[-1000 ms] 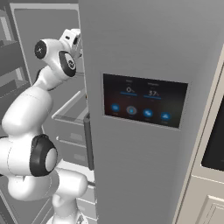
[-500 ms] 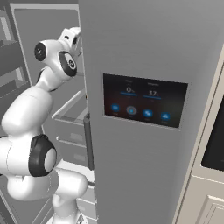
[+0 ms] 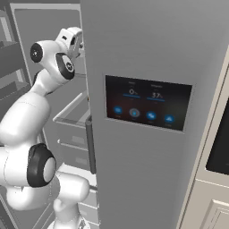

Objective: Open the freezer door, pick up the ice cube tray from the freezer, and place it on the dining counter.

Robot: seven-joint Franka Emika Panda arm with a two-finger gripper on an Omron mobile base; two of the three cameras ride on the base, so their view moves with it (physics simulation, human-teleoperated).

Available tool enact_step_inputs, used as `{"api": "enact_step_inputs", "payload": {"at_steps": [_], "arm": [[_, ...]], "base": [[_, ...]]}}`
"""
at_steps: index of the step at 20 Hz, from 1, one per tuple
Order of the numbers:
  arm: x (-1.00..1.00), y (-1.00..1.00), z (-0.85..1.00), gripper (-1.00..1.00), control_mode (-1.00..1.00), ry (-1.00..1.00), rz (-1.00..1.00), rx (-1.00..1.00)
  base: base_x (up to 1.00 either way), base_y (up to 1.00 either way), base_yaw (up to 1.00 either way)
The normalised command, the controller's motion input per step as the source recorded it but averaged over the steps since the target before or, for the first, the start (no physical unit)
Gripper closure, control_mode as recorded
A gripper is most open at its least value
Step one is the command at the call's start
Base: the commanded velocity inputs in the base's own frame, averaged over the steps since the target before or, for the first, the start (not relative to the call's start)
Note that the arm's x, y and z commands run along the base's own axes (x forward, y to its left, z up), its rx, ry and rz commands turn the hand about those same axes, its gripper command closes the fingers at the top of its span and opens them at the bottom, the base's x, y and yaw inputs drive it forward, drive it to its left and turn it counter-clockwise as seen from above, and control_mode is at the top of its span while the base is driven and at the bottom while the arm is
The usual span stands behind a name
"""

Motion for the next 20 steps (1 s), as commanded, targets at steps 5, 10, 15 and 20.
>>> {"api": "enact_step_inputs", "payload": {"at_steps": [5, 10, 15, 20], "arm": [[-0.47, 0.01, 0.00, 1.00, -1.00, 0.00, 0.00, 0.00], [-0.48, 0.00, 0.02, 1.00, -1.00, 0.00, 0.00, 0.00], [-0.54, 0.02, 0.00, 1.00, -1.00, 0.04, 0.00, 0.00], [-0.49, 0.09, 0.00, 1.00, -1.00, 0.07, 0.00, 0.00]], "base": [[0.00, 0.00, 0.00], [0.00, 0.00, 0.00], [0.00, 0.00, 0.00], [0.00, 0.00, 0.00]]}}
